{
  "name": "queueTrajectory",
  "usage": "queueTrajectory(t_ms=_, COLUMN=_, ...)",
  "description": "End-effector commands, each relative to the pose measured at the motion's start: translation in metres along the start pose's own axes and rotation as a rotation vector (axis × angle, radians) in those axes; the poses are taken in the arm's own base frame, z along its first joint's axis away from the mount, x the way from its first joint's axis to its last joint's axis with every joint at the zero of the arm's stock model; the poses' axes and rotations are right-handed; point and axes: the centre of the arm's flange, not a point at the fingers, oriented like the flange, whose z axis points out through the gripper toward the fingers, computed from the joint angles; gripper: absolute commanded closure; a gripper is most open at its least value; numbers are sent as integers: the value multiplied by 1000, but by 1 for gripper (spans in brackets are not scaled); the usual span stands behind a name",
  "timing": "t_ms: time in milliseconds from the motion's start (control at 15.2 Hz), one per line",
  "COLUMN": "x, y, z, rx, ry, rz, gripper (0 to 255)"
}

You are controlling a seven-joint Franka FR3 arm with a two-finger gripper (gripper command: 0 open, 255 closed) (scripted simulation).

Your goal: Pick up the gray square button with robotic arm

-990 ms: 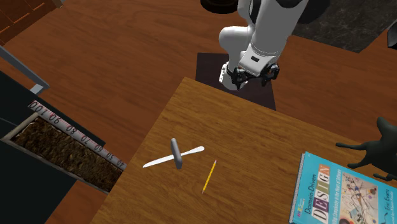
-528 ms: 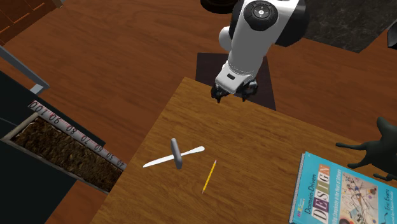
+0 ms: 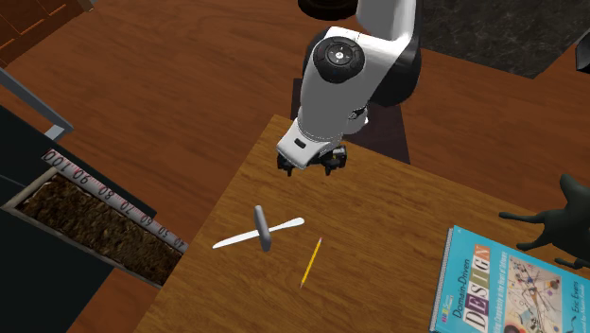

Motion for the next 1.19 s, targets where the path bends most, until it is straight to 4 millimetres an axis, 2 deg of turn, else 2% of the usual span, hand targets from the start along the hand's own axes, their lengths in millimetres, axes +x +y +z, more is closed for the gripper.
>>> queueTrajectory(t_ms=0, x=13, y=22, z=5, rx=-17, ry=5, rz=6, gripper=0)
queueTrajectory(t_ms=594, x=65, y=115, z=23, rx=-88, ry=25, rz=32, gripper=0)
queueTrajectory(t_ms=660, x=66, y=115, z=24, rx=-89, ry=25, rz=32, gripper=0)
queueTrajectory(t_ms=1122, x=66, y=113, z=64, rx=-89, ry=25, rz=32, gripper=0)
